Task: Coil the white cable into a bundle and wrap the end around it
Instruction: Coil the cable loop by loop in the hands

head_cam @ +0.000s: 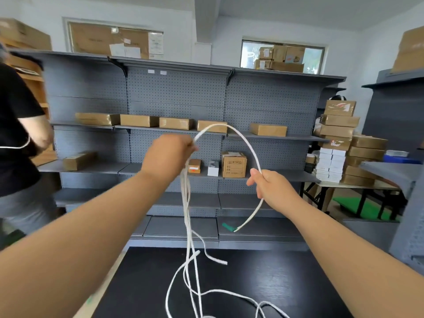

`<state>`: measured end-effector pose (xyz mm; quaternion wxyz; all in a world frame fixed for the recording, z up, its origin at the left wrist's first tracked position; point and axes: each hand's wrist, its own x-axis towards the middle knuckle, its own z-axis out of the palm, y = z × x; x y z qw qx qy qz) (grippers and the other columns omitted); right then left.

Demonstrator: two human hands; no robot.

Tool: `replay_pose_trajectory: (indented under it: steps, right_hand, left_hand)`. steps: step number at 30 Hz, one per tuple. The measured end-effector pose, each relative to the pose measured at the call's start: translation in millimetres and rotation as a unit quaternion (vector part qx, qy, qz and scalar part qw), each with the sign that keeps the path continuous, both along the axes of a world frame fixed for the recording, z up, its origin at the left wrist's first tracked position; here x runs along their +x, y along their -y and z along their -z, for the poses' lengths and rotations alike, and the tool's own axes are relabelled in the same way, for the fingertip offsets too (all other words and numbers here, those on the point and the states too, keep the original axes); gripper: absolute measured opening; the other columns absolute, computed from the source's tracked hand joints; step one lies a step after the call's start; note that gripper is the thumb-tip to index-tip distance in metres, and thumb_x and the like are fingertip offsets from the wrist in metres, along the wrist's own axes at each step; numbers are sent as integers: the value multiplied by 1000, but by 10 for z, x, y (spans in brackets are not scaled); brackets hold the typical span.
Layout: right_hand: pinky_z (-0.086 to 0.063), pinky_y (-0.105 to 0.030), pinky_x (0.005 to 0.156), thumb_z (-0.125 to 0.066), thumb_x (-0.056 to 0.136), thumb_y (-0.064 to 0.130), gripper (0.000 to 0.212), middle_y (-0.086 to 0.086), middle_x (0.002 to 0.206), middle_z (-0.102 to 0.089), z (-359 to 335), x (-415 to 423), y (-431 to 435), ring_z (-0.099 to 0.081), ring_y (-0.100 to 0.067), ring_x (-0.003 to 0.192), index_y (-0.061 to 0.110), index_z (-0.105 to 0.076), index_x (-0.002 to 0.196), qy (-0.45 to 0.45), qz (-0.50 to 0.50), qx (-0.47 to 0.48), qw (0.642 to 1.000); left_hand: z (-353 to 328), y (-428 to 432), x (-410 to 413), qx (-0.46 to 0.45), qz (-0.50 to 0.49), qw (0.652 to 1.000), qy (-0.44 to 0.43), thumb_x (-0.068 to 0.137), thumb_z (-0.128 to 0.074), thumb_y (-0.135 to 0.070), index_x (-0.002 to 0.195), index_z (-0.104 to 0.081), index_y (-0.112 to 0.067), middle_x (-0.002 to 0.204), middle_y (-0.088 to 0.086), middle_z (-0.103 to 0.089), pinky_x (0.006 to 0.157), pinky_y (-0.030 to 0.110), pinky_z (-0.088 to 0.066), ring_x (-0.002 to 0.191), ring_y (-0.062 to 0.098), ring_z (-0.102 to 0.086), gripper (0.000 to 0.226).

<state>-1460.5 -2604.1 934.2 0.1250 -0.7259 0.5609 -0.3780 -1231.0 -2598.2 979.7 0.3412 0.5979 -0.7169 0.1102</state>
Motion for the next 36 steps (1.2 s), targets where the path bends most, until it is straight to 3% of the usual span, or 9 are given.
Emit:
replay_pose_trajectory:
  steps: [9,14,17,20,22,27,30,34,36]
  right_hand:
    - [-36,-24,57,-32,98,39,40,1,67,-56,81,5,-60,-50,-13,63,18,-63,84,2,-8,0,1000]
    - [-37,-23,59,-31,99,38,42,0,66,-55,97,-31,-80,-50,-12,62,14,-62,85,24,5,13,1000]
    - [-35,-23,57,-30,99,38,41,0,65,-55,145,-100,-85,-49,-11,61,16,-61,82,6,19,3,1000]
    - [-35,-22,58,-30,99,37,43,0,65,-55,179,-87,-101,-49,-11,63,12,-63,85,27,19,13,999]
    - [-35,-21,58,-30,99,36,43,-1,65,-54,200,-65,-112,-49,-11,62,11,-63,86,26,18,9,999]
    - [-36,-23,57,-33,98,37,41,0,64,-54,270,-68,-151,-49,-11,61,13,-63,83,26,14,6,1000]
    - [-39,-22,60,-33,99,36,42,-1,65,-54,267,-83,-166,-49,-11,61,11,-64,85,58,19,10,998]
    - [-35,-23,57,-33,99,37,41,3,65,-51,290,-97,-175,-47,-9,61,13,-62,83,32,16,9,999]
    - [-40,-25,61,-33,99,37,41,1,65,-52,308,-101,-160,-48,-11,60,14,-62,80,71,20,18,997]
  left_hand:
    - [-134,-94,124,-206,-6,975,-83,95,-51,-22,87,-58,-1,87,17,-55,66,35,-33,79,33,-50,24]
    - [65,-56,-74,100,36,992,-67,95,-48,-22,89,-52,-8,82,9,-51,70,36,-43,79,31,-57,16]
    - [-50,-5,128,-55,9,996,-75,92,-54,-21,77,-52,-7,76,9,-49,66,32,-34,75,28,-50,21]
    - [-85,-88,93,-60,46,997,7,94,-52,-19,79,-49,-9,81,10,-48,69,37,-37,81,32,-53,18]
    - [-66,-63,79,-107,38,993,-31,95,-51,-18,87,-53,-5,88,12,-50,71,36,-35,85,33,-52,16]
    - [-37,-51,123,-111,4,988,-110,93,-45,-11,91,-54,1,93,22,-54,74,44,-40,88,40,-52,16]
    - [57,-101,13,11,28,984,-176,96,-42,-15,90,-47,-8,76,9,-47,65,37,-39,75,29,-52,10]
    - [156,5,101,-39,-27,962,-270,97,-44,-19,106,-48,-8,85,11,-61,69,37,-50,75,29,-63,15]
    - [279,21,-23,-23,15,969,-247,98,-43,-25,96,-46,-6,84,16,-62,65,39,-48,66,33,-59,19]
